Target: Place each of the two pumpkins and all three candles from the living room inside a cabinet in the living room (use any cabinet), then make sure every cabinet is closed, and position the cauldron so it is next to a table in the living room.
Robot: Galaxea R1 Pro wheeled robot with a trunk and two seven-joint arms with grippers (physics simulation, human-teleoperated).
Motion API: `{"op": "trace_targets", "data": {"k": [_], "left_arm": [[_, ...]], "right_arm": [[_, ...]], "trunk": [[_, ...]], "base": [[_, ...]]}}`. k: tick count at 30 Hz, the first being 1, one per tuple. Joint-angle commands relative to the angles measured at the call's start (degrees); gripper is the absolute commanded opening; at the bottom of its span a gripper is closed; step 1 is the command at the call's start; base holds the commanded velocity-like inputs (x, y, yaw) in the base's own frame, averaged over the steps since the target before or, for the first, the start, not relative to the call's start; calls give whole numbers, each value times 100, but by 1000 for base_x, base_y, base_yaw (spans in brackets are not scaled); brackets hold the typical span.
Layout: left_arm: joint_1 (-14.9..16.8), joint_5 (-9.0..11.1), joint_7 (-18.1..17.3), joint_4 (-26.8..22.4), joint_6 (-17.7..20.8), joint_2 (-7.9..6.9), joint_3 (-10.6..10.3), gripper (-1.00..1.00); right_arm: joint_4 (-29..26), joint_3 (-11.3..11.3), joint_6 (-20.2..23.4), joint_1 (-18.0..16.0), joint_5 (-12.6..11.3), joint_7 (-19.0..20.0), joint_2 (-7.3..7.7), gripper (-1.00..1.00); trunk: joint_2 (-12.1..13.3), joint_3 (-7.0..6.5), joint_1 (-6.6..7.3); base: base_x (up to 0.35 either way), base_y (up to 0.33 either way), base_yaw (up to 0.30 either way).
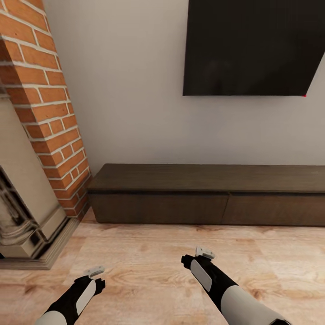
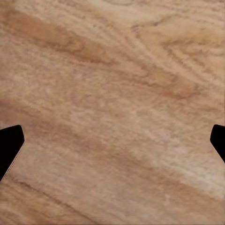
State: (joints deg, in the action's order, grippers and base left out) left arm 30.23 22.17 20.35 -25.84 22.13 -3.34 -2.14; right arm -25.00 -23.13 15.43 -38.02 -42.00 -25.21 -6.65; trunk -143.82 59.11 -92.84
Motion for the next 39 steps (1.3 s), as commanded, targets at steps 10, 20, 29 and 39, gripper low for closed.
{"op": "trace_targets", "data": {"k": [10,20,29,39], "left_arm": [[0,62,39,-9,-14,-8,-22,100],[0,107,39,-9,-73,-19,-15,100],[0,131,39,0,-216,-25,-15,100],[0,119,39,137,-247,-15,-13,100]], "right_arm": [[3,-51,-130,-4,-29,-46,-27,100],[4,-69,-180,-4,20,-49,-53,100],[4,-70,-172,-4,25,-54,-56,100],[4,-70,-181,-4,32,-46,-43,100]], "trunk": [[11,-217,27],[25,-438,53],[37,-617,76],[50,-786,102]], "base": [[-1,0,286],[0,0,289],[0,0,283],[-76,29,257]]}}
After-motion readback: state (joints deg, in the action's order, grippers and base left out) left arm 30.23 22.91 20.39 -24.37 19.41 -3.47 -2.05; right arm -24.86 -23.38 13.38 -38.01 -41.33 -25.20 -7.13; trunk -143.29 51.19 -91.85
